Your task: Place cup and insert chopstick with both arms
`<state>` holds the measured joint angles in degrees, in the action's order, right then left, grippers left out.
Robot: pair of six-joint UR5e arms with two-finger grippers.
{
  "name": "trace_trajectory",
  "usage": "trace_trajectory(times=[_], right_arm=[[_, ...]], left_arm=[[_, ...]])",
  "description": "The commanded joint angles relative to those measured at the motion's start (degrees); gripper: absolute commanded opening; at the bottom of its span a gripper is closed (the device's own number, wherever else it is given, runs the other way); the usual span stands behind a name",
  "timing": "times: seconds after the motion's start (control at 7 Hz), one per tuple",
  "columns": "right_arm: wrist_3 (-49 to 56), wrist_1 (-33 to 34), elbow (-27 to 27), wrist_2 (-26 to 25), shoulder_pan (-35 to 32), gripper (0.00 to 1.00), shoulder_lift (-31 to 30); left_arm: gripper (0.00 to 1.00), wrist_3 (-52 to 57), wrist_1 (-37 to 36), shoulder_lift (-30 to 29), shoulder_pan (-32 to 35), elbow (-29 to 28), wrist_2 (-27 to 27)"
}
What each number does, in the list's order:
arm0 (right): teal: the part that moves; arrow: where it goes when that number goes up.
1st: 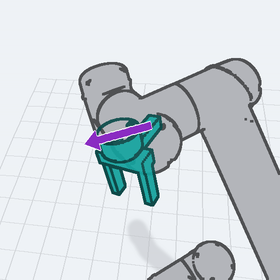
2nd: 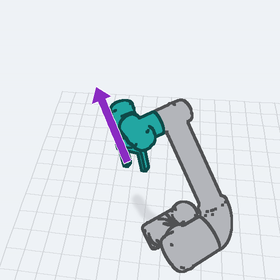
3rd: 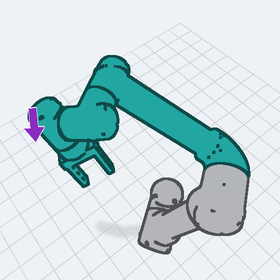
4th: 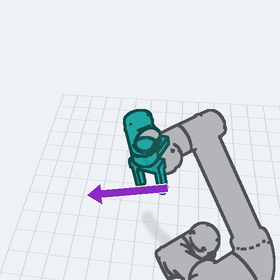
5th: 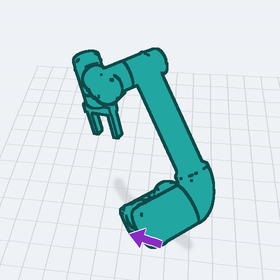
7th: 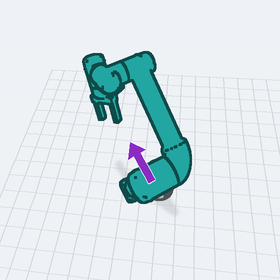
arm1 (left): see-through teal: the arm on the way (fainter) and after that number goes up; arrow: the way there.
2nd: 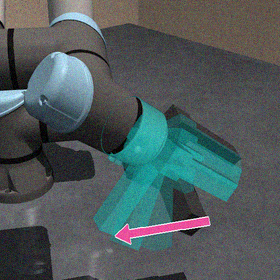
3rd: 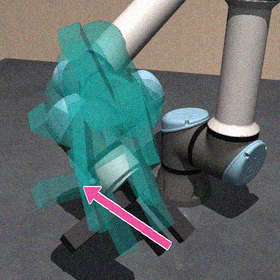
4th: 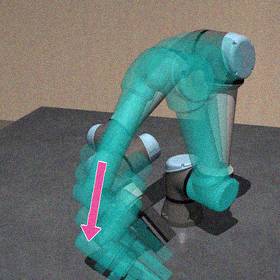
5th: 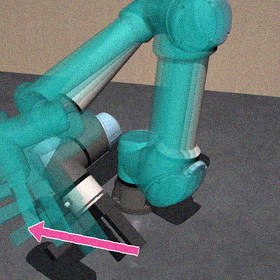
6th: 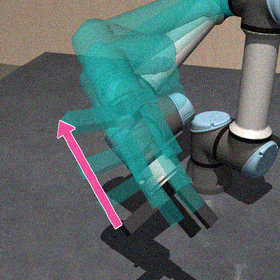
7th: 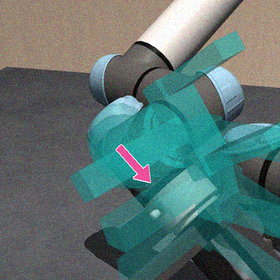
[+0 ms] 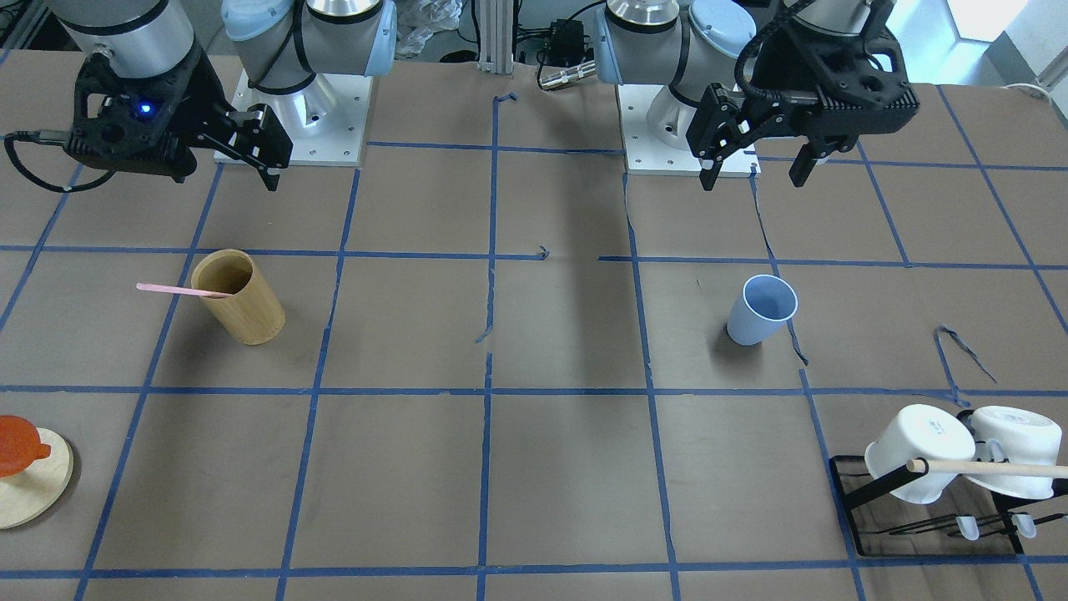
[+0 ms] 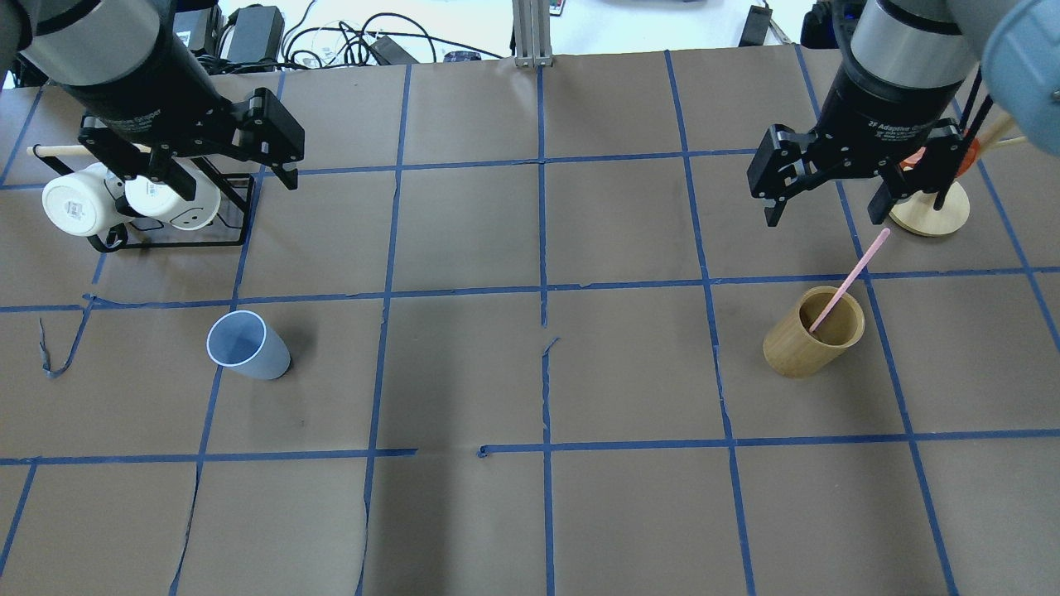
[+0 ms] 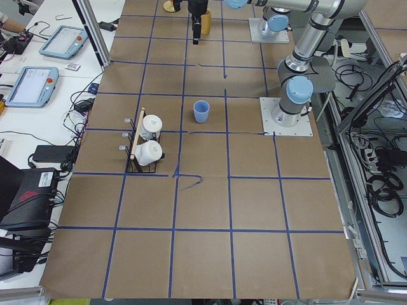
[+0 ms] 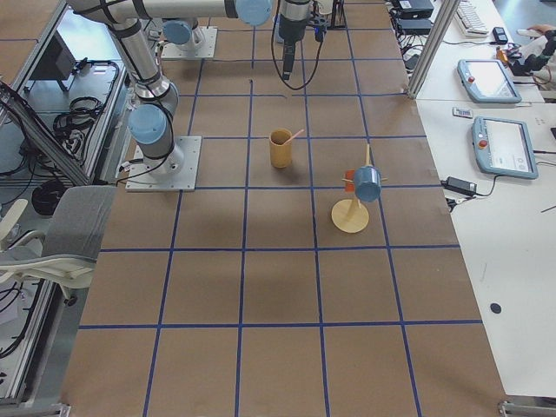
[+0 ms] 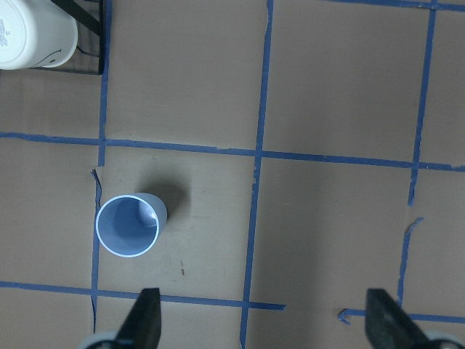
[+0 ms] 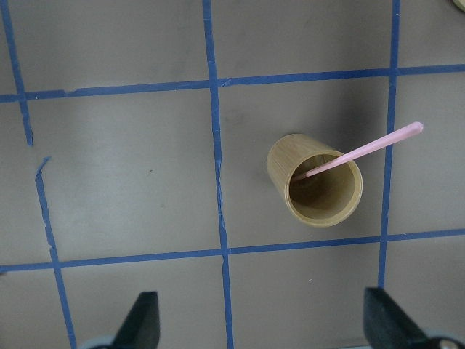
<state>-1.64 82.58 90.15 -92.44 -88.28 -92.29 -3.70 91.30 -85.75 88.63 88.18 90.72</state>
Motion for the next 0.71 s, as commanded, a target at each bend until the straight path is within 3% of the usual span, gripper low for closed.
trace_trajectory(times=[0.0,0.57], right_arm=[[-0.11,0.04,0.03,-0.19,-0.05,1.0,0.0],[-0.2,-0.4,0.03,-0.37,0.03,1.0,0.09]], left_arm=[[1.0,0.01,0.02,-0.03,-0.04,-0.03,-0.01],[1.0,0.01,0.02,-0.03,-0.39,0.06,-0.19]])
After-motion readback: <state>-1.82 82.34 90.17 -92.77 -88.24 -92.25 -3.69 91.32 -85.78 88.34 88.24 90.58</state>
